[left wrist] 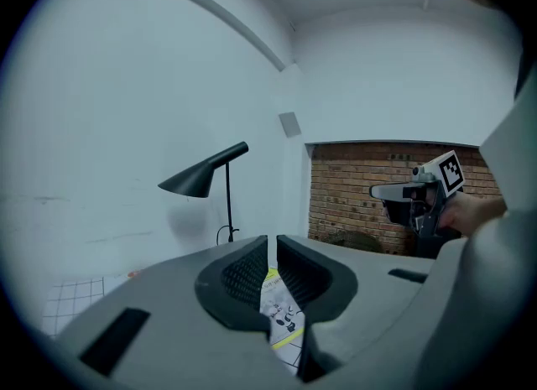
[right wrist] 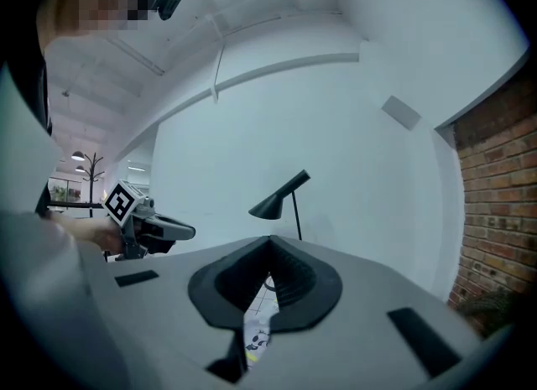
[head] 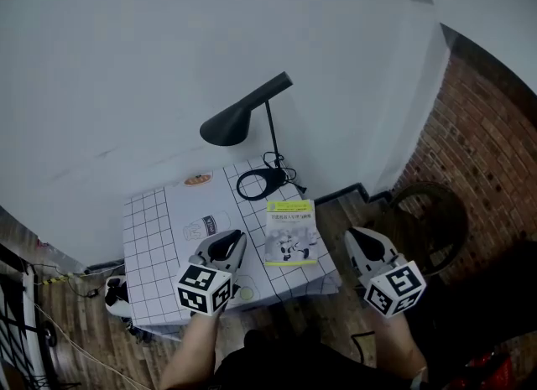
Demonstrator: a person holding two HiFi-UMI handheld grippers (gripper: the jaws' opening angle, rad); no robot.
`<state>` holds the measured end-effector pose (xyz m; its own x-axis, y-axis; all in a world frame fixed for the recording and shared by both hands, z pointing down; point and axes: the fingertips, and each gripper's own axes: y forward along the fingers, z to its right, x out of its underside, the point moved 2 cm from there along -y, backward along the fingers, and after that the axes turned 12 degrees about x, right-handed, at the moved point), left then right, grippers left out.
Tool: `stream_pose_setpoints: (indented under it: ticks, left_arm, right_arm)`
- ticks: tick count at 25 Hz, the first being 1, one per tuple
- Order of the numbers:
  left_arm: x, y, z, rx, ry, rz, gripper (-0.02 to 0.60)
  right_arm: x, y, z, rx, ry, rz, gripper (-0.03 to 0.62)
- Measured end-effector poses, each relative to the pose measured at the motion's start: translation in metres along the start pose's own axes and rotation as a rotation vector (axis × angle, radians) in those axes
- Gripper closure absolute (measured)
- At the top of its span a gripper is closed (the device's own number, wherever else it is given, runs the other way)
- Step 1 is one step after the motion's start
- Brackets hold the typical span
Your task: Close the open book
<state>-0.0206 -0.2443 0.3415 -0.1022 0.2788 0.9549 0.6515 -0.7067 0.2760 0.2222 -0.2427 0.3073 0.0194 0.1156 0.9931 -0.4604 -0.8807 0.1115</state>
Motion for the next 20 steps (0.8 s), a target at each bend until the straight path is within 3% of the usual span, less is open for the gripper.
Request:
stream_pose_setpoints:
  ticks: [4, 10, 20]
  left_arm:
    - [-0.013, -0.006, 0.001, -0.018, 0.025, 0.019, 0.541]
    - [-0.029, -0.014, 0.003, -0.043, 0.052, 0.126, 0.541]
    - [-0.007, -0.003, 0.004, 0.01, 0.028, 0.069, 0.541]
  right_arm:
    - [-0.015, -0.004, 0.003, 0.003, -0.01, 0.035, 0.591]
    - [-0.034, -0.017, -0.002, 0.014, -0.002, 0.138, 0.591]
    - [-0.01, -0.009, -0.007, 0.066, 0.0, 0.086, 0.591]
